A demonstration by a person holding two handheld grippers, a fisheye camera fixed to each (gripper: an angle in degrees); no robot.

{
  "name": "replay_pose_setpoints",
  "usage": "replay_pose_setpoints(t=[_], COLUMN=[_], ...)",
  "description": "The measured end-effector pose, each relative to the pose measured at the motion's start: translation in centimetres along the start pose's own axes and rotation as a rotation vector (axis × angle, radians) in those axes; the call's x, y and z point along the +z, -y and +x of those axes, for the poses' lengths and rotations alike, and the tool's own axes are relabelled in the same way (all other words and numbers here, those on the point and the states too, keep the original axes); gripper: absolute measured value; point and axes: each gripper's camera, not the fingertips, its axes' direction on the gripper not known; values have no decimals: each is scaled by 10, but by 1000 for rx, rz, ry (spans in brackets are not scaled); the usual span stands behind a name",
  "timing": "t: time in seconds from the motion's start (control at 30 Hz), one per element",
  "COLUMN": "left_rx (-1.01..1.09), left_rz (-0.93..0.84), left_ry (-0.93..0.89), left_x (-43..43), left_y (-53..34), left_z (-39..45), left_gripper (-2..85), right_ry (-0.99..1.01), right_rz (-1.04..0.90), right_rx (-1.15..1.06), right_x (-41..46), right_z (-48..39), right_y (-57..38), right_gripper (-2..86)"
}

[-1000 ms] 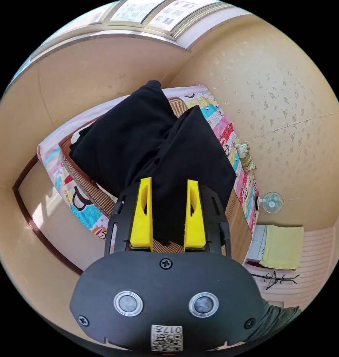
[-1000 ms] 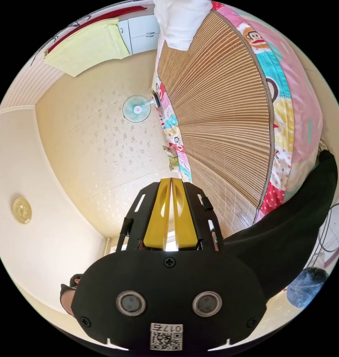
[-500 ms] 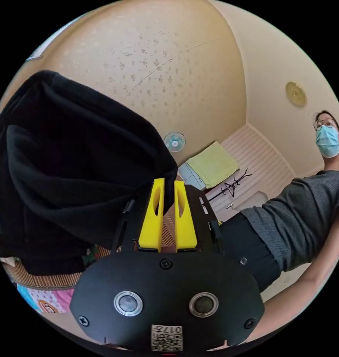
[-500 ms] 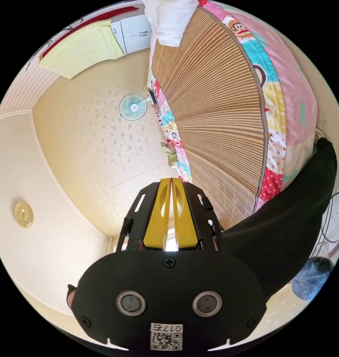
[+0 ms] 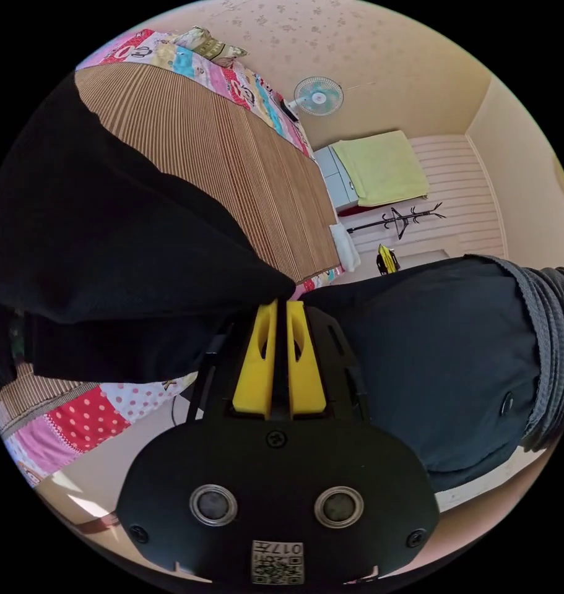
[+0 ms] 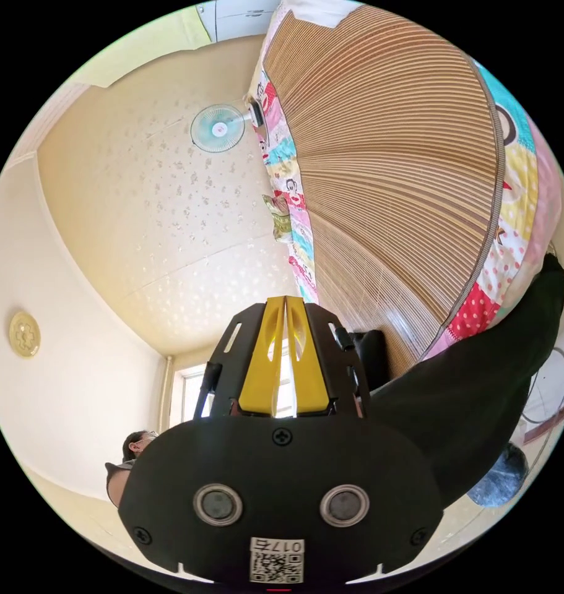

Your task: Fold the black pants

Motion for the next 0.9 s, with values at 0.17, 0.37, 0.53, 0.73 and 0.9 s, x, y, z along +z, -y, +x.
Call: replay_pose_setpoints(t=[0.17,0.37,0.53,0.73,0.9], left_rx=[7,28,-109,-480,-562], left_rz=[-39,169,578,929,977], left_ry=[40,-76,111,376,431], left_x=[-29,-107,-187,-207,-171], left_y=[1,13,13,7,24], left_z=[-17,-46,-61,-73,-118], left_gripper=[12,-7,5,135,126], right_ry=[-40,-12,-23,-5,48], right_rz=[-33,-32,-63,-52,-18], right_rx=[2,-12,-25,-20,-43], right_x=[11,18,21,14,-3], right_z=[-18,-37,-50,-57,-62], right_y=[12,23,27,23,13], right_gripper=[3,4,3,4,4])
